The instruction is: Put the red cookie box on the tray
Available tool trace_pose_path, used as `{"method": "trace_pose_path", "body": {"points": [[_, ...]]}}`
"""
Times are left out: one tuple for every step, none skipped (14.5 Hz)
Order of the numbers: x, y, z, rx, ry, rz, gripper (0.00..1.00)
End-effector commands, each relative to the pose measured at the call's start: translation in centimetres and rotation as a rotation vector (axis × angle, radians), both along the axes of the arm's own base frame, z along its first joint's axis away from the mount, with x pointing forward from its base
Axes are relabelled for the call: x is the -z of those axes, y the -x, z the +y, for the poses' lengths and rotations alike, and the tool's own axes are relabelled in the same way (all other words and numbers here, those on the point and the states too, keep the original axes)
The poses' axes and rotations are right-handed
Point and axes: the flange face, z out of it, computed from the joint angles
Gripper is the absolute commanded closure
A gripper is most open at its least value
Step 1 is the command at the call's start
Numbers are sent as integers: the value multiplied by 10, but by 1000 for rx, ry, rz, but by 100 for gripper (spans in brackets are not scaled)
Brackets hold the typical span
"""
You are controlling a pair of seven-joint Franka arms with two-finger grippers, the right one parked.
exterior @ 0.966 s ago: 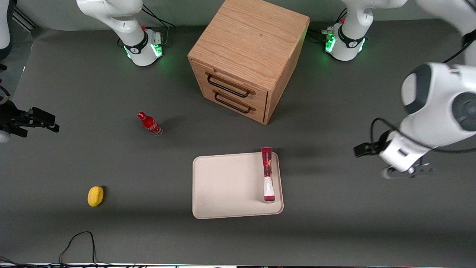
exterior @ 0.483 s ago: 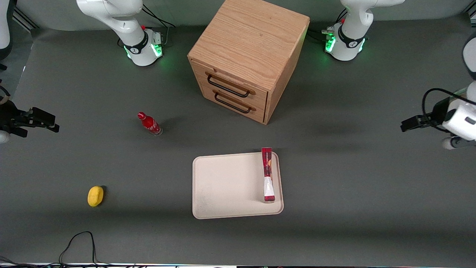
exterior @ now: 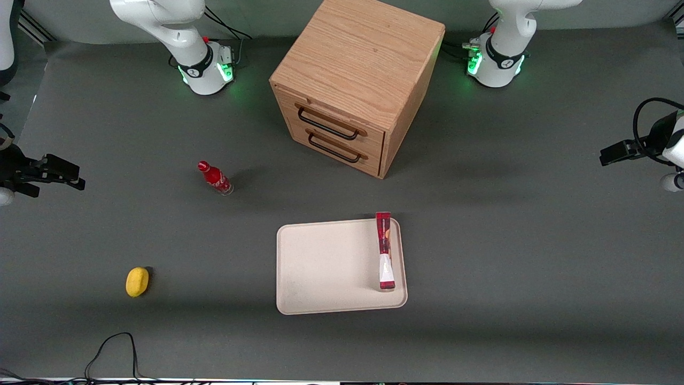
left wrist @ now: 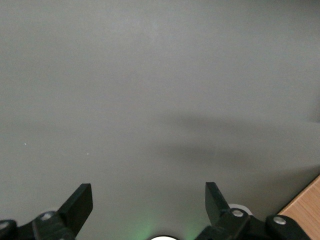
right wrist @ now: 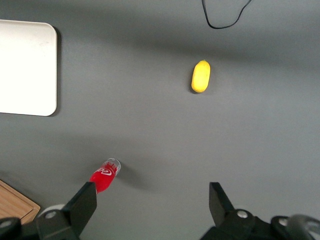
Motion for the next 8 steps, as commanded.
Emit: {"method": "trace_pose_path", "body": {"points": [[-17, 2, -3, 5, 20, -3, 0], [-17, 2, -2, 0, 41, -6, 0], [-17, 1, 2, -10, 52, -10, 0], [-20, 0, 0, -9, 73, -20, 0], [-25, -1, -5, -1, 90, -30, 0], [-29, -1, -9, 6, 90, -33, 0], [-28, -1, -14, 17, 83, -27, 0], [-28, -1, -16, 20, 81, -26, 0]]}}
